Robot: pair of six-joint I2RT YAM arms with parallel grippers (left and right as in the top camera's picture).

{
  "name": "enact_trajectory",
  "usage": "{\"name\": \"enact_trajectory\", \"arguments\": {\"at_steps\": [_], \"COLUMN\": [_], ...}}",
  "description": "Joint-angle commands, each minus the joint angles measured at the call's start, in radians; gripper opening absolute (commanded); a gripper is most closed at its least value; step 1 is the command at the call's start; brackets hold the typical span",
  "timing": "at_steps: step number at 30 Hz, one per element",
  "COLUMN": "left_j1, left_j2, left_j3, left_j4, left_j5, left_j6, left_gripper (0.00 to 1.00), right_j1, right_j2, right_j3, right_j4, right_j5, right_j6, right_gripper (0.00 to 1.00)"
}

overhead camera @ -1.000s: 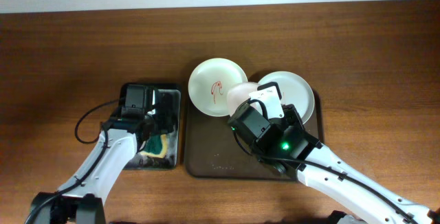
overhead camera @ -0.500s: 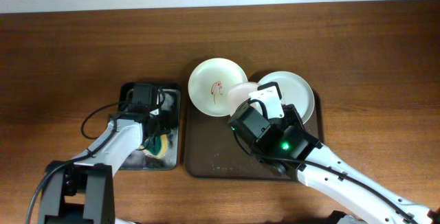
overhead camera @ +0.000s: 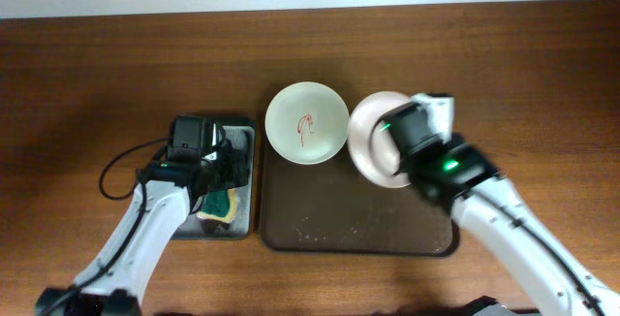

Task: Clean dirty plates on tray and stack at the side
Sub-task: 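Lift the front plate with right gripper and carry it to the right side, then grasp the left plate's rim with right gripper and pull it forward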

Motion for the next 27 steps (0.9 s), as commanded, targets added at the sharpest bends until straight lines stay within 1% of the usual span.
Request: {"name": "enact_trajectory", "arguments": {"at_steps": [1,2,3,4,5,6,8,11,12,13,14,15,16,17,19,20,21,22,23,24,26,27], "left_j1": [0.004,0.004,0.004,0.004,0.004,0.004,0.004,0.004,0.004,0.004,0.004,0.004,0.004,0.004,0.004,0.004,0.004,0.004,0.004,0.004,0.004,0.004], "left_j2": [-0.043,-0.043,-0.043,-0.043,-0.043,-0.043,-0.043,-0.043,-0.043,-0.043,-0.043,-0.043,-0.043,-0.043,-0.043,-0.043,-0.043,-0.043,-0.043,-0.043,-0.043,-0.043], "left_j3": [0.016,0.016,0.016,0.016,0.016,0.016,0.016,0.016,0.016,0.016,0.016,0.016,0.016,0.016,0.016,0.016,0.016,0.016,0.016,0.016,0.015,0.015], "left_j4": [-0.039,-0.044,-0.047,-0.046,-0.046,-0.046,-0.046,-0.046,-0.046,-0.046,-0.046,-0.045,-0.045,-0.045,-0.044,-0.043,-0.043,-0.045,-0.045,-0.045,-0.047,-0.047], "left_j5": [0.008,0.009,0.009,0.008,0.008,0.009,0.009,0.008,0.008,0.008,0.009,0.008,0.008,0.008,0.009,0.009,0.009,0.009,0.009,0.009,0.009,0.009], "left_j6": [0.005,0.004,0.004,0.005,0.005,0.005,0.005,0.004,0.005,0.005,0.004,0.005,0.004,0.005,0.005,0.005,0.004,0.005,0.005,0.005,0.005,0.005], "left_gripper": [0.99,0.99,0.99,1.0,0.99,0.99,1.0,0.99,0.99,1.0,0.99,1.0,0.99,0.99,0.99,0.99,0.99,0.99,1.0,0.99,0.99,0.99], "right_j1": [-0.306,-0.458,-0.576,-0.684,-0.804,-0.892,-0.998,-1.033,-1.033,-1.033,-1.033,-1.027,-1.005,-0.948,-0.748,-0.696,-0.596,-0.48,-0.414,-0.269,-0.16,-0.125], "right_j2": [-0.011,-0.01,-0.004,0.007,0.034,0.073,0.187,0.32,0.336,0.344,0.344,0.344,0.344,0.344,0.344,0.344,0.344,0.344,0.344,0.344,0.344,0.344], "right_j3": [0.021,0.021,0.021,0.021,0.021,0.021,0.021,0.021,0.021,0.021,0.021,0.021,0.021,0.021,0.021,0.021,0.023,0.027,0.028,0.037,0.069,0.076], "right_j4": [0.045,0.062,0.07,0.076,0.077,0.082,0.122,0.194,0.209,0.231,0.262,0.301,0.33,0.335,0.328,0.331,0.338,0.346,0.351,0.366,0.386,0.439], "right_j5": [-0.35,-0.448,-0.484,-0.504,-0.504,-0.514,-0.53,-0.602,-0.61,-0.649,-0.766,-0.94,-1.065,-1.157,-1.172,-1.171,-1.14,-1.04,-0.982,-0.843,-0.75,-0.708], "right_j6": [-0.011,-0.025,-0.024,-0.017,0.02,0.045,0.052,0.051,0.051,0.05,0.019,-0.01,-0.048,-0.107,-0.192,-0.212,-0.24,-0.274,-0.291,-0.361,-0.374,-0.367], "right_gripper": [0.04,0.04,0.04,0.04,0.04,0.04,0.04,0.04,0.04,0.28,0.58,0.73,0.75,0.75,0.74,0.74,0.73,0.73,0.73,0.75,0.75,0.75]}}
